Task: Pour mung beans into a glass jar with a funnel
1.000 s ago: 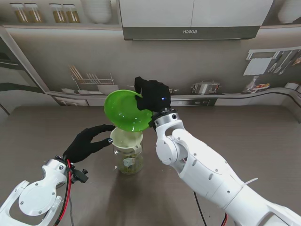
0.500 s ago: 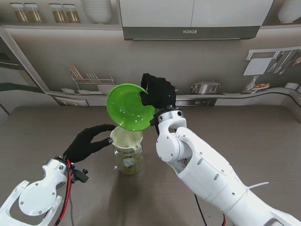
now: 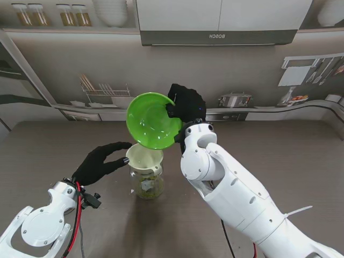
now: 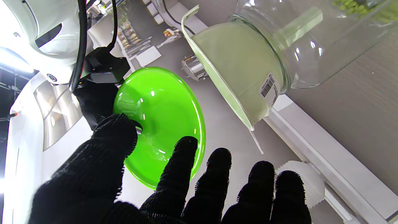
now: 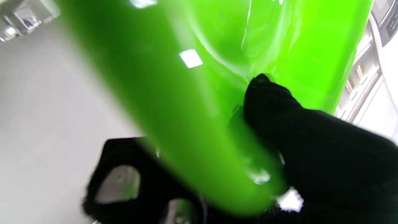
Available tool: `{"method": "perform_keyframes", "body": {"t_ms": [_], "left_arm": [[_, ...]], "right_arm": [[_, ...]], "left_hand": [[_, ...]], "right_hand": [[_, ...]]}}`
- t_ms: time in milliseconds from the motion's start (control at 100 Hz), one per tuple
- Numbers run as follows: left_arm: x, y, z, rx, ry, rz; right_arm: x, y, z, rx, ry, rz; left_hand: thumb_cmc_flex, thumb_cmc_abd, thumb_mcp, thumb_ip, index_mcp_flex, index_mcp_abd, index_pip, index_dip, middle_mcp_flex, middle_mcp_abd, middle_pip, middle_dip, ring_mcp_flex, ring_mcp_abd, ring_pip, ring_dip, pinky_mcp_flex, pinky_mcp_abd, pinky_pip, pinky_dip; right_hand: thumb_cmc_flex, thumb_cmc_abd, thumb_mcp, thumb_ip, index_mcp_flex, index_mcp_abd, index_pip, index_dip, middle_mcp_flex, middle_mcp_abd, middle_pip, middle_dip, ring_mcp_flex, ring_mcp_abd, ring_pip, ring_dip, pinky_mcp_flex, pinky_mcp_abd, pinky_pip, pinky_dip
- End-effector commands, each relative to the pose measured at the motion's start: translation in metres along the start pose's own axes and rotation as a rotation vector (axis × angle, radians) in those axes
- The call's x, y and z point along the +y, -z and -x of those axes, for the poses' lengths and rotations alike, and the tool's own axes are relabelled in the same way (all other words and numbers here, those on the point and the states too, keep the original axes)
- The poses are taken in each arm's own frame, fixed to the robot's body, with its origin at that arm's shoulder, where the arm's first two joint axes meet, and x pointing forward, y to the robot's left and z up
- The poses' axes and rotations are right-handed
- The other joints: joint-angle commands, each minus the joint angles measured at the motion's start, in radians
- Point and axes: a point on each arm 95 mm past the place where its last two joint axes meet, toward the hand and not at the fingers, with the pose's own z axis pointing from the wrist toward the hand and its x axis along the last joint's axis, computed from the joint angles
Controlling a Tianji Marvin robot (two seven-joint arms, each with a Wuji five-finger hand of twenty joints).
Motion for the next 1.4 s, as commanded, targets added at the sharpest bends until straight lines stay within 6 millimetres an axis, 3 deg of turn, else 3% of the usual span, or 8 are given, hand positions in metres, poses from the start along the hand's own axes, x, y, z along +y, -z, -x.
{"method": "perform_keyframes", "body": {"t_ms": [0,410,690,1140,1390], "left_arm": [[0.003,0.001,-0.001,-0.001,0.004,0.017],[0.003,0.0,-0.001,-0.011,0.006,0.024],[0.004,-0.001,-0.001,-0.017,0.008,0.022],[0.004,-0.001,-0.001,-0.024,0.009,0.023],[0.004,-0.001,-0.001,-0.026,0.009,0.026]], "right_arm": [[0.001,-0.001,-0.004,-0.017,-0.023,-0.012],[0.009,-0.006,0.02,-0.191,-0.109,-0.05],[0.01,-0.006,0.052,-0.301,-0.109,-0.099],[-0.011,0.01,0.12,-0.431,-0.033,-0.222],[-0.03,0.024,0.146,-0.463,0.005,-0.305]], "left_hand": [[0.026,0.044,-0.023,0.019,0.016,0.004,0.001,0.002,0.017,-0.003,-0.002,0.006,0.015,-0.004,-0.005,0.006,-0.005,-0.013,-0.029,0.006],[0.027,0.045,-0.023,0.019,0.02,0.004,0.002,0.002,0.017,-0.002,-0.002,0.006,0.014,-0.006,-0.006,0.006,-0.006,-0.013,-0.029,0.006],[0.026,0.046,-0.022,0.019,0.023,0.006,0.003,0.003,0.019,-0.002,-0.002,0.006,0.015,-0.005,-0.005,0.007,-0.006,-0.012,-0.029,0.006],[0.026,0.05,-0.023,0.019,0.032,0.009,0.007,0.005,0.02,-0.002,-0.002,0.006,0.015,-0.004,-0.006,0.007,-0.007,-0.011,-0.028,0.007],[0.027,0.052,-0.024,0.02,0.03,0.01,0.006,0.005,0.019,-0.003,-0.003,0.006,0.014,-0.005,-0.007,0.006,-0.008,-0.013,-0.029,0.007]], "right_hand": [[0.081,0.101,0.109,0.042,-0.001,-0.027,0.047,-0.008,0.093,0.053,0.0,0.008,0.033,-0.137,0.09,-0.001,0.048,-0.045,0.111,0.007],[0.091,0.1,0.104,0.047,0.009,-0.013,0.038,-0.01,0.094,0.07,0.0,0.01,0.033,-0.117,0.093,0.001,0.047,-0.027,0.113,0.01],[0.098,0.101,0.099,0.05,0.012,-0.003,0.032,-0.01,0.094,0.079,-0.001,0.011,0.032,-0.106,0.095,0.001,0.047,-0.016,0.114,0.012],[0.101,0.103,0.095,0.054,0.016,0.001,0.026,-0.005,0.094,0.088,-0.003,0.011,0.031,-0.091,0.097,-0.001,0.046,-0.003,0.112,0.012],[0.101,0.106,0.092,0.055,0.017,0.001,0.025,-0.004,0.094,0.09,-0.004,0.012,0.031,-0.084,0.097,-0.003,0.045,0.001,0.108,0.011]]}}
